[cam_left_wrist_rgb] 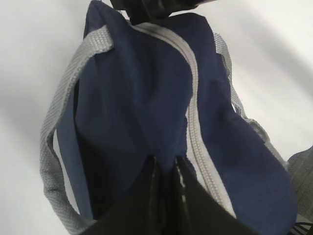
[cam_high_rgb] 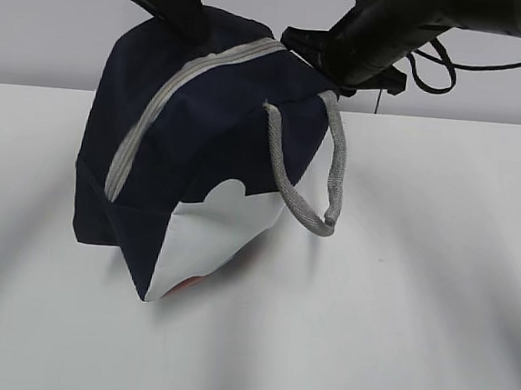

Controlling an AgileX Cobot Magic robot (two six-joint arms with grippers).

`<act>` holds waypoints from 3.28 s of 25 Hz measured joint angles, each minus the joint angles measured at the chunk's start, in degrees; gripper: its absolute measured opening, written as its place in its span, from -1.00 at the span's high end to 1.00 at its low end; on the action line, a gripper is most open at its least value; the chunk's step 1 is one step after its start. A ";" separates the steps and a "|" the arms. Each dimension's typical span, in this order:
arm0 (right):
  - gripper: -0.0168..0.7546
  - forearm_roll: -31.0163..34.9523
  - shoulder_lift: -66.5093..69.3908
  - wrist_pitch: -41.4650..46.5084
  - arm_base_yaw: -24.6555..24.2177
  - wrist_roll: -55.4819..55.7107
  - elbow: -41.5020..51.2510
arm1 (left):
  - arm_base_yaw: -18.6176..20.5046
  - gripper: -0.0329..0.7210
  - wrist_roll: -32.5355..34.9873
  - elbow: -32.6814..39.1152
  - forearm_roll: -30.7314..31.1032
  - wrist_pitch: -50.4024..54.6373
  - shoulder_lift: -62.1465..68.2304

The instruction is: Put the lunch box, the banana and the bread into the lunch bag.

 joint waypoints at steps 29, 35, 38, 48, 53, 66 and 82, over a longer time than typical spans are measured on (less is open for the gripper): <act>0.04 -15.09 0.13 38.34 0.00 -9.61 -21.91 | -0.12 0.88 -3.89 0.00 4.73 -0.37 8.75; 0.04 -14.62 -0.96 38.59 0.00 -10.30 -22.08 | -0.12 0.73 -9.27 0.00 6.35 -0.43 8.75; 0.04 -13.86 -2.31 38.67 0.00 -11.20 -22.08 | -0.12 0.32 -10.21 0.00 6.61 -0.51 8.75; 0.04 -11.75 -9.93 38.80 0.00 -12.69 -17.87 | -0.12 -0.29 -12.87 0.00 7.38 -0.56 8.75; 0.04 -11.75 -13.66 39.05 0.00 -12.69 -12.87 | -0.12 -0.30 -13.18 0.00 6.34 -0.56 8.22; 0.04 -11.75 -23.52 39.05 0.00 -12.69 -3.31 | -0.12 -0.30 -15.41 0.98 8.30 -0.83 0.28; 0.04 -11.75 -45.22 39.15 0.00 -12.69 18.02 | 9.02 -0.30 -16.06 21.03 13.86 -0.83 -16.59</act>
